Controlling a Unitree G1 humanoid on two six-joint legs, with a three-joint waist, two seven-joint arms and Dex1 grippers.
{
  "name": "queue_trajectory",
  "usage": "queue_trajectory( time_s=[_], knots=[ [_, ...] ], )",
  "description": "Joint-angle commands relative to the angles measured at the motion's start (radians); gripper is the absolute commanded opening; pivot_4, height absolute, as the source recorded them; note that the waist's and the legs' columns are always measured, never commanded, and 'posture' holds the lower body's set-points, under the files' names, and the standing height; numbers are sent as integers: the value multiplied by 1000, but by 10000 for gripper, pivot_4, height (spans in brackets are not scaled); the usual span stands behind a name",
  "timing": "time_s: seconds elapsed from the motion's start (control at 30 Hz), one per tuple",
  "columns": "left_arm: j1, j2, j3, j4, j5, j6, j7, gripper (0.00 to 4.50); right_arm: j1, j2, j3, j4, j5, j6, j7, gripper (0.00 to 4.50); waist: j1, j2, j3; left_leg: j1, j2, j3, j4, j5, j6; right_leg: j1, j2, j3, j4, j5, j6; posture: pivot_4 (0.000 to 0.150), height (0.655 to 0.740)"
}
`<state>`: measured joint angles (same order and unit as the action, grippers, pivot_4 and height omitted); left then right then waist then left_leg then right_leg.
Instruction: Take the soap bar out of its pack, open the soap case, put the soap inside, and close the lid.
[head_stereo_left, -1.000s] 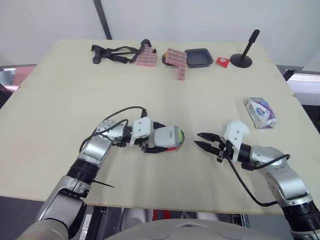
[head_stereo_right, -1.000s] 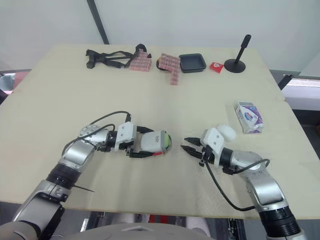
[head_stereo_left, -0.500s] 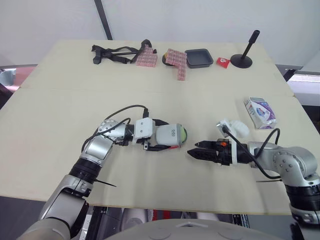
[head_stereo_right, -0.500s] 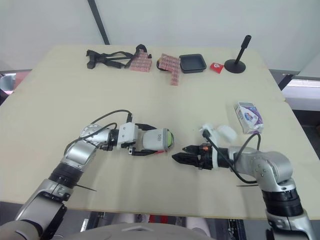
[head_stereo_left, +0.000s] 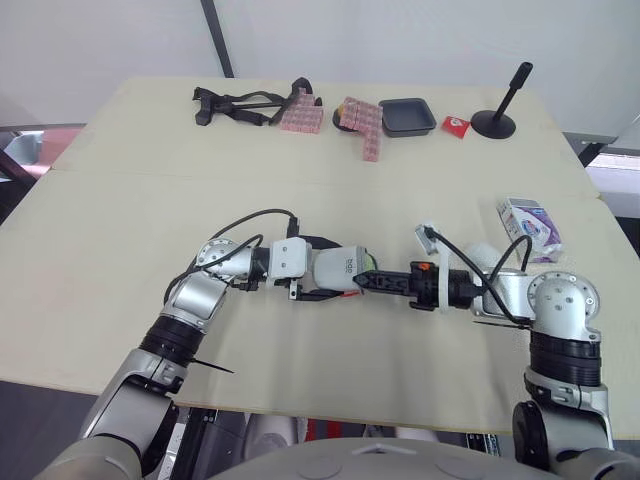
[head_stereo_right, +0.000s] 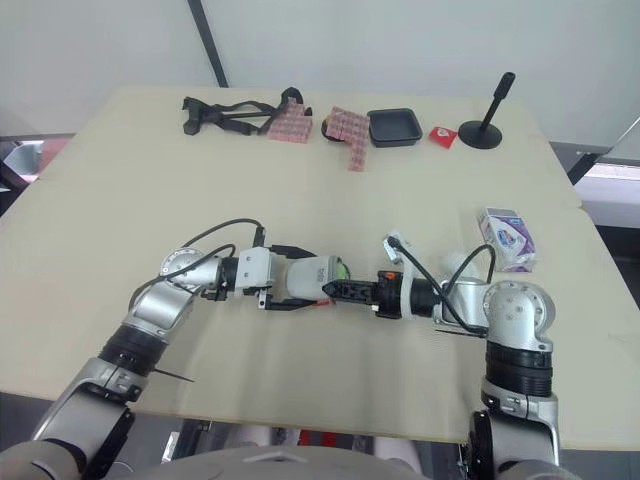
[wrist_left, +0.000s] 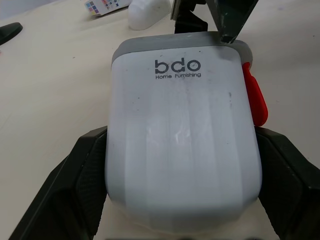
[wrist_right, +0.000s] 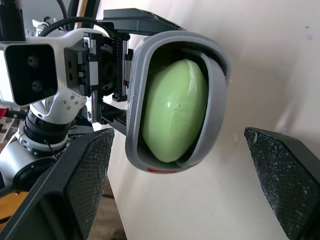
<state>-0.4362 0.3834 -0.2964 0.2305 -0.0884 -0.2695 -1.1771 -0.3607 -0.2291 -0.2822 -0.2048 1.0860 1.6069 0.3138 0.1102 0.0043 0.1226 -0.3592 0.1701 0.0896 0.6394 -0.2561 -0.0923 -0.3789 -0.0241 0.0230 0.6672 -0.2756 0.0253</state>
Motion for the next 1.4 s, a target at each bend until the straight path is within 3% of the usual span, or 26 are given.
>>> queue_trajectory(
  time_s=[0.03, 1.4],
  knots=[
    [-14, -2, 5, -32, -19, -17, 10, 34904, -33, 27, -31, 2, 15, 7, -29, 44852, -1, 0, 0, 0, 0, 0, 0, 0, 0, 0, 0, 0, 0, 0, 0, 1500, 7400],
    [-8, -15, 0, -50, -26, 9, -2, 34904, -41, 10, 54, 16, -8, -47, -7, 44852, -1, 0, 0, -5, 0, 0, -2, 0, -1, 0, 0, 0, -1, 0, 0, 1500, 7400]
  ],
)
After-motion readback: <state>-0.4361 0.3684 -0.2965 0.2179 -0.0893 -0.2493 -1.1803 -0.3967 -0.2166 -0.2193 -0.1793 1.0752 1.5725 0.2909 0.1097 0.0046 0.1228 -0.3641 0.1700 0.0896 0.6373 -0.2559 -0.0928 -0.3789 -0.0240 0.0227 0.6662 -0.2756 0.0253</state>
